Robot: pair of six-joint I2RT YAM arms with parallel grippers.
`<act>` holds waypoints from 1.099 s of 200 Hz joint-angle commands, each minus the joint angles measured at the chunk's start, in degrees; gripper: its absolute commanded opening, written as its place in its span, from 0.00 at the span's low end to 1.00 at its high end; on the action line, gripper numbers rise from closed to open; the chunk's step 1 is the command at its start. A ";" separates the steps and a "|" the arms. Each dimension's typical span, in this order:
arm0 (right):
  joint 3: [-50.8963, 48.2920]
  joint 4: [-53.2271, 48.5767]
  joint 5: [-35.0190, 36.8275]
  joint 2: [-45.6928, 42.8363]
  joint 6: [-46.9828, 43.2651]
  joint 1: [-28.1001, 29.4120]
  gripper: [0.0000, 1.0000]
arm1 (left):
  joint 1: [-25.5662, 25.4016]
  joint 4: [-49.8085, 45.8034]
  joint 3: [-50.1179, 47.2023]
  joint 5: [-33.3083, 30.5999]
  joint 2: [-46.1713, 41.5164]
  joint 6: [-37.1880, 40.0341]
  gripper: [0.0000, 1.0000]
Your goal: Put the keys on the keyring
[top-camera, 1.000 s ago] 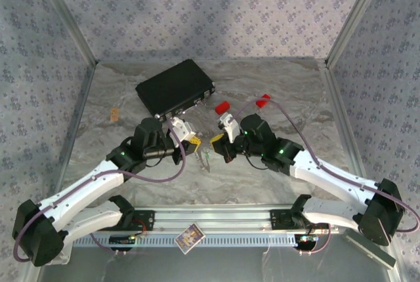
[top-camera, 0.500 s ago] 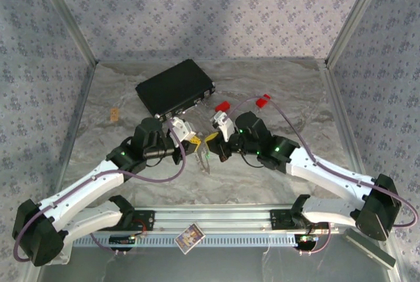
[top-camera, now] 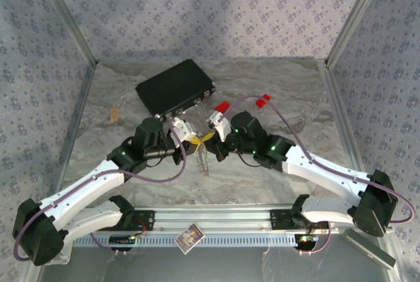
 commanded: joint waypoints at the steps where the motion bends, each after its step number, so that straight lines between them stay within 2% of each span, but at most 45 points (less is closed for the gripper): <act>1: 1.44 -3.10 2.82 -1.78 -1.48 0.01 0.00 | -0.50 1.33 0.67 -3.35 -0.87 0.68 0.00; 31: -0.95 -14.22 11.50 -5.24 3.52 -1.08 0.00 | -0.50 0.67 0.43 -9.25 -1.58 0.94 0.00; 48: -1.67 -22.79 15.91 -3.02 11.28 -2.43 0.00 | -0.52 0.99 0.22 -9.65 -1.54 1.11 0.00; 62: -2.38 -26.73 15.51 0.23 17.46 -3.46 0.00 | -0.52 1.58 0.02 -9.58 -1.46 1.21 0.00; 101: -4.26 -24.29 12.26 7.30 28.36 -4.67 0.00 | -0.52 1.63 0.01 -9.04 -1.80 1.20 0.00; 156: -1.27 -23.61 12.46 16.28 29.67 -4.90 0.00 | -0.52 2.03 -0.34 -8.79 -2.23 1.12 0.00; 220: -3.73 -23.82 11.53 17.54 30.52 -3.42 0.00 | -0.52 2.31 -0.95 -8.86 -2.28 1.54 0.00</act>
